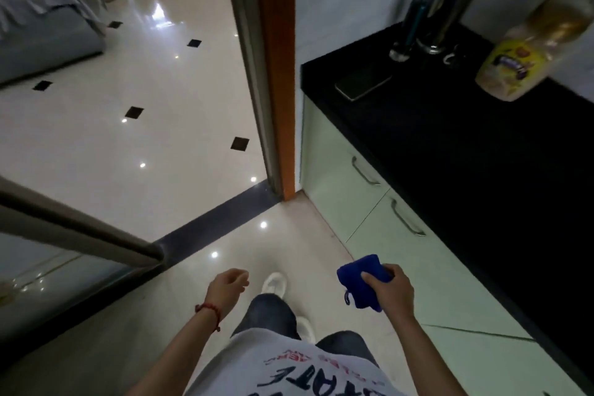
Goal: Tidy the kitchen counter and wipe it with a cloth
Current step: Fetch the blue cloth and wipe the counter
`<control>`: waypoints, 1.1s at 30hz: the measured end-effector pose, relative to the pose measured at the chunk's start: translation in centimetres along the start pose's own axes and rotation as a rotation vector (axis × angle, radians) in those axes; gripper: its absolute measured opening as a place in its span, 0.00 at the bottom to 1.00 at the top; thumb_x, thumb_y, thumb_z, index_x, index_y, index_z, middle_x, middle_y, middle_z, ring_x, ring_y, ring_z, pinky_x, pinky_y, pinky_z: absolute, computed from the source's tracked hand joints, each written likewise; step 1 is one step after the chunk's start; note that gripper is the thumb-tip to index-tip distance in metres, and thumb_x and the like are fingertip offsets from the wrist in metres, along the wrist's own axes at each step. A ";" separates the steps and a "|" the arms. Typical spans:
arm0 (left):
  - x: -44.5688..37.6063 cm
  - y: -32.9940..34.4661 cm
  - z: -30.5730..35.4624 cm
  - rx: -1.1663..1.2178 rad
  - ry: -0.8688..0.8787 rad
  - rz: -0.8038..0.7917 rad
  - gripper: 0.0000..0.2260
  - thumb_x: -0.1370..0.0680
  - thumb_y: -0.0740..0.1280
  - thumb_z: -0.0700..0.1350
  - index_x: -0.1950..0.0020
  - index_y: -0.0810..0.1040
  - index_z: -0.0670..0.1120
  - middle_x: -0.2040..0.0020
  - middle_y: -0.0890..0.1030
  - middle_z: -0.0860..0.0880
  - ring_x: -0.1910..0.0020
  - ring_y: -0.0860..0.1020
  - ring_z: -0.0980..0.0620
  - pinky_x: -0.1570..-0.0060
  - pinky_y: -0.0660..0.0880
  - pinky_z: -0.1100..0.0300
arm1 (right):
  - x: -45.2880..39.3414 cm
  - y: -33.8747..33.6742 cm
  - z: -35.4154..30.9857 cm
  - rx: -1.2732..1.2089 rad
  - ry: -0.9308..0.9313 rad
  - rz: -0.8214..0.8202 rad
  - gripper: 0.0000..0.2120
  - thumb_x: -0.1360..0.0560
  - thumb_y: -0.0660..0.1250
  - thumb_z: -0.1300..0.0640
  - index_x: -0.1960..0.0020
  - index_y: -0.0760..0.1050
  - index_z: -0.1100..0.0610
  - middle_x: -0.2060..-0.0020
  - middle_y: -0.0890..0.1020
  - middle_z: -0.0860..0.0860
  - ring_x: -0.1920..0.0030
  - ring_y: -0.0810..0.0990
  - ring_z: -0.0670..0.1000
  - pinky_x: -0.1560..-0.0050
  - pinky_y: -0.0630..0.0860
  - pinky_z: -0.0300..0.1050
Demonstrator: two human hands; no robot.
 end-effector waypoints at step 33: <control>-10.2 19.5 37.0 -0.724 1.289 -0.419 0.17 0.25 0.61 0.48 0.41 0.76 0.39 0.41 0.77 0.39 0.41 0.75 0.41 0.44 0.73 0.52 | -4.7 -11.7 -5.8 -0.736 0.225 0.810 0.11 0.32 0.73 0.60 0.52 0.75 0.58 0.63 0.78 0.50 0.62 0.77 0.51 0.65 0.74 0.43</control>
Point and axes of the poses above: each hand's wrist, its own x-axis away from the middle knuckle, its own y-axis out of the palm, z = x × y, the point moved 4 cm from there along -x, towards the middle knuckle
